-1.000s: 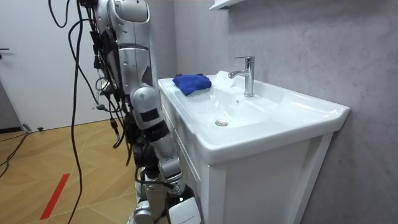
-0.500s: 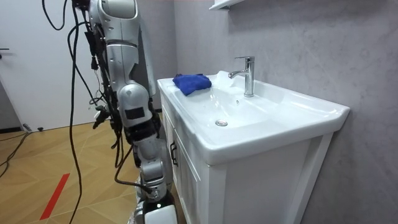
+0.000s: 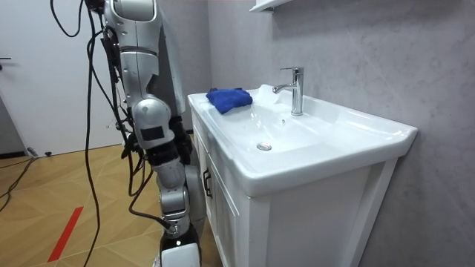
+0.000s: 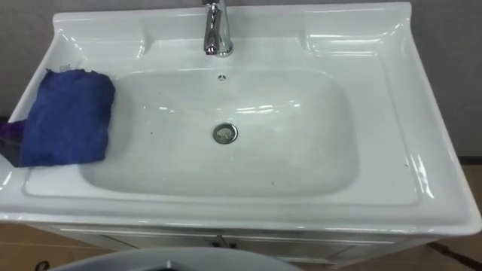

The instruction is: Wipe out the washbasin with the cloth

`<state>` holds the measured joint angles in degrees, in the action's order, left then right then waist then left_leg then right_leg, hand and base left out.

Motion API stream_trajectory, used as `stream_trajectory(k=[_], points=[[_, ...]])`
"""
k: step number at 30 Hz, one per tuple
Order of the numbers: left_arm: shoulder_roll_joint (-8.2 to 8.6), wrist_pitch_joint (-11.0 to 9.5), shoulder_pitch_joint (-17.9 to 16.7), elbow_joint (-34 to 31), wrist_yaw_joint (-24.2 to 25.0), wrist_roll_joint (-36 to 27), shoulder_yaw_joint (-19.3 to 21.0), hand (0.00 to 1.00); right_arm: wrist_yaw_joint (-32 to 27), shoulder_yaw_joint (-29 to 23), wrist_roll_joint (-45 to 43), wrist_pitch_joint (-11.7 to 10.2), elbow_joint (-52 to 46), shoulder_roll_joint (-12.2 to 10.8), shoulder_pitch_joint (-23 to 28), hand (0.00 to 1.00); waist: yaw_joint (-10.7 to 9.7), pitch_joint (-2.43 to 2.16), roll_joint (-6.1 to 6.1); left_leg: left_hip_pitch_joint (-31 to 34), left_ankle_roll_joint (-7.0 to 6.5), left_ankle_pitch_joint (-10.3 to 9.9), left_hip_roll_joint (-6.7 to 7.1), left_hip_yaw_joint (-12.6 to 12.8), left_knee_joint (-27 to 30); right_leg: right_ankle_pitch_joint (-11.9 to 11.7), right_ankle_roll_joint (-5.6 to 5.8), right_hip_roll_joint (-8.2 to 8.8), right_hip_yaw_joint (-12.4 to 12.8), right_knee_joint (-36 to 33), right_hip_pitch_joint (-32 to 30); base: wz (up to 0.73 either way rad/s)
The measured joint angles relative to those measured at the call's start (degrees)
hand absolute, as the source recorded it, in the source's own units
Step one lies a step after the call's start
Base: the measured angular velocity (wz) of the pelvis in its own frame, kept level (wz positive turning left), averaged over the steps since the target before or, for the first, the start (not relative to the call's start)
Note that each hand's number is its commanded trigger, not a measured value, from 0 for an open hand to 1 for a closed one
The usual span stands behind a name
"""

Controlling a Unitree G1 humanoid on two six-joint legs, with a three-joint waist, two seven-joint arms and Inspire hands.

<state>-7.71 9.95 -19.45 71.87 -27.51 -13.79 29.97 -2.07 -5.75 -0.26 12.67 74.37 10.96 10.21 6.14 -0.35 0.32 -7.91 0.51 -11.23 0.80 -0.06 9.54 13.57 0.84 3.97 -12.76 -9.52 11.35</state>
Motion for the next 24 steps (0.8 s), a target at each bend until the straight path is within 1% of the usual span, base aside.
stream_trajectory(k=[2,4,5,6,10,12,16,18,19,21,24], points=[[0.16,0.2,0.0,0.0,0.8,0.0,-0.3,0.0,0.4,0.0,0.0,0.0,0.3,-0.2,0.0,0.0,0.0,0.03,-0.07,-0.1,0.0,0.0,-0.01,0.0,0.0,0.0,0.0,0.05,0.0,0.0,0.1,0.0],[0.22,0.5,0.1,-0.3,1.2,0.0,-2.2,0.0,0.4,0.0,0.0,0.1,1.1,-0.5,-0.7,0.0,-0.2,0.12,-0.21,-0.2,0.0,0.0,0.0,0.0,0.0,0.2,-0.01,0.19,-0.1,-0.1,0.1,0.02],[0.22,0.5,0.2,-0.3,1.4,0.0,-2.3,0.0,0.4,0.0,0.0,0.2,1.4,-0.5,-0.7,0.0,-0.3,0.11,-0.24,-0.3,0.0,0.0,0.0,0.0,0.0,0.3,-0.01,0.21,-0.1,-0.1,0.1,0.0],[0.24,0.6,0.2,-0.3,1.9,0.1,-3.3,0.0,0.4,0.0,0.0,0.7,1.6,-0.7,-1.0,0.0,-0.5,0.13,-0.28,-0.4,0.0,0.0,-0.03,0.0,0.0,0.3,-0.04,0.19,0.0,-0.2,0.1,0.0],[0.24,1.3,1.2,-0.4,3.6,1.4,-4.5,0.0,0.2,0.0,0.0,1.2,1.7,-0.8,-1.5,0.0,-0.9,0.12,-0.51,-0.4,-0.01,0.0,-0.09,0.2,0.1,0.3,-0.07,0.15,0.0,-0.4,-0.2,-0.01],[0.18,1.5,1.3,-0.5,4.7,3.1,-5.5,0.0,0.2,0.1,0.0,1.2,1.7,-0.9,-1.5,0.0,-1.2,0.1,-0.83,-0.4,-0.01,0.0,-0.16,0.9,0.1,0.3,-0.07,0.18,0.1,-0.4,-0.3,-0.09],[0.2,1.7,2.3,-0.5,5.9,4.5,-6.6,0.0,0.2,0.1,0.0,1.2,1.7,-1.2,-1.6,0.0,-1.3,0.11,-1.47,-0.4,-0.01,0.0,-0.1,1.3,0.1,0.3,-0.06,0.17,0.2,-0.4,-0.3,-0.02],[0.23,1.7,2.4,-0.5,7.0,6.0,-7.9,0.0,0.2,0.0,0.0,1.1,1.7,-1.5,-2.0,0.0,-1.9,0.13,-1.87,-0.4,-0.05,0.0,-0.03,1.3,0.1,0.3,-0.04,0.05,0.1,-0.3,-0.2,0.0],[0.25,1.8,2.5,-0.5,7.5,6.8,-8.3,0.0,0.2,0.0,0.0,1.1,1.7,-1.6,-2.2,0.0,-2.4,0.13,-1.87,-0.4,-0.27,-0.2,-0.04,1.3,0.1,0.3,-0.03,0.02,0.1,-0.3,-0.2,0.0],[0.24,1.8,2.5,-0.5,8.3,7.4,-9.1,0.0,0.0,0.0,0.0,1.1,1.7,-1.6,-2.6,0.0,-2.8,0.14,-1.85,-0.4,-0.3,-0.2,0.01,1.3,0.1,0.3,0.01,0.03,0.1,-0.3,-0.2,0.0],[0.24,1.9,3.2,-0.5,9.3,9.6,-10.1,0.0,-0.7,0.0,0.0,1.1,1.7,-1.7,-2.6,0.0,-2.9,0.16,-1.8,-0.4,-0.37,-0.2,0.02,1.3,0.1,0.3,0.03,0.02,0.2,-0.3,-0.2,0.0]])
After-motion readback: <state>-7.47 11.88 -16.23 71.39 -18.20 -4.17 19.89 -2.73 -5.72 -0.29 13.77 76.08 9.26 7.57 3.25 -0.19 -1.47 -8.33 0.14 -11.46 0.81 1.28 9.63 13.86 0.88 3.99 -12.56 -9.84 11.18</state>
